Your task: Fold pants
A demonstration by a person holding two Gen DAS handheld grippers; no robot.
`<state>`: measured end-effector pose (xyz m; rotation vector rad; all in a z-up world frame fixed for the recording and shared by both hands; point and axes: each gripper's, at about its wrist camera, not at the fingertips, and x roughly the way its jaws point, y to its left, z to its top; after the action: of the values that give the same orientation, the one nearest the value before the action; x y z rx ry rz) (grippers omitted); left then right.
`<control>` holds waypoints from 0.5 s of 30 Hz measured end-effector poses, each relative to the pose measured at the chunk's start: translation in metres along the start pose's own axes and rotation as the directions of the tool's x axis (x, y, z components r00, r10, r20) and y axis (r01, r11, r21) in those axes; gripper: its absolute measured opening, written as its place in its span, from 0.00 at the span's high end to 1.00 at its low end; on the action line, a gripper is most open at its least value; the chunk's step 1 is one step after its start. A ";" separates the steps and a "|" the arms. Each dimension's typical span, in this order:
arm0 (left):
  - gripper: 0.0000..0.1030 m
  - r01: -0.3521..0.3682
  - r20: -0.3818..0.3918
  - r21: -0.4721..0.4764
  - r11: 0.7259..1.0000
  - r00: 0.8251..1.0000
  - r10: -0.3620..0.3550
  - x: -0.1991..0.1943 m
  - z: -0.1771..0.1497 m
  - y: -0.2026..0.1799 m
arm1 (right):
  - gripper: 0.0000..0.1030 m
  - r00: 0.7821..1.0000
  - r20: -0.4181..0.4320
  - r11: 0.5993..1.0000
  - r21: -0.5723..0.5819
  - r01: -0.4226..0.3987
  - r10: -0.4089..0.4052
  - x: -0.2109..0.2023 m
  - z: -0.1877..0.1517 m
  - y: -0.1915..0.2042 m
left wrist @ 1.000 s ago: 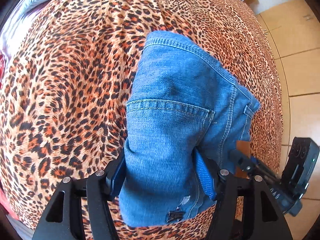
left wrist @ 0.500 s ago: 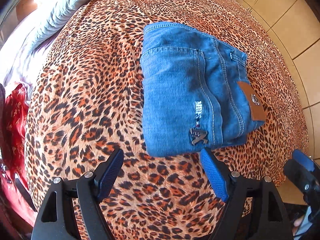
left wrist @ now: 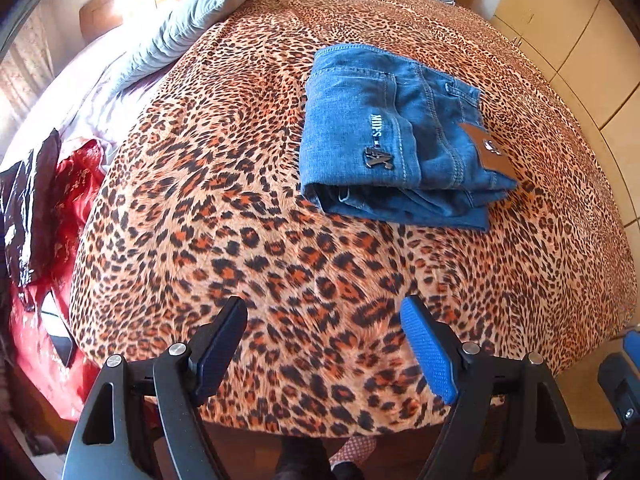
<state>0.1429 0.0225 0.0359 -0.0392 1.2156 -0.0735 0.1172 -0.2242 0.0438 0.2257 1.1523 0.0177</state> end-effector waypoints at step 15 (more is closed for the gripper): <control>0.23 -0.092 0.129 0.002 0.996 0.987 0.091 -0.072 -0.079 -0.034 | 0.02 0.996 0.081 0.995 -0.098 -0.021 0.029 -0.057 -0.065 -0.017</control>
<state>0.0423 -0.0048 0.0779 0.0188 1.0862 0.0042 0.0337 -0.2377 0.0668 0.1529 1.0631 0.0858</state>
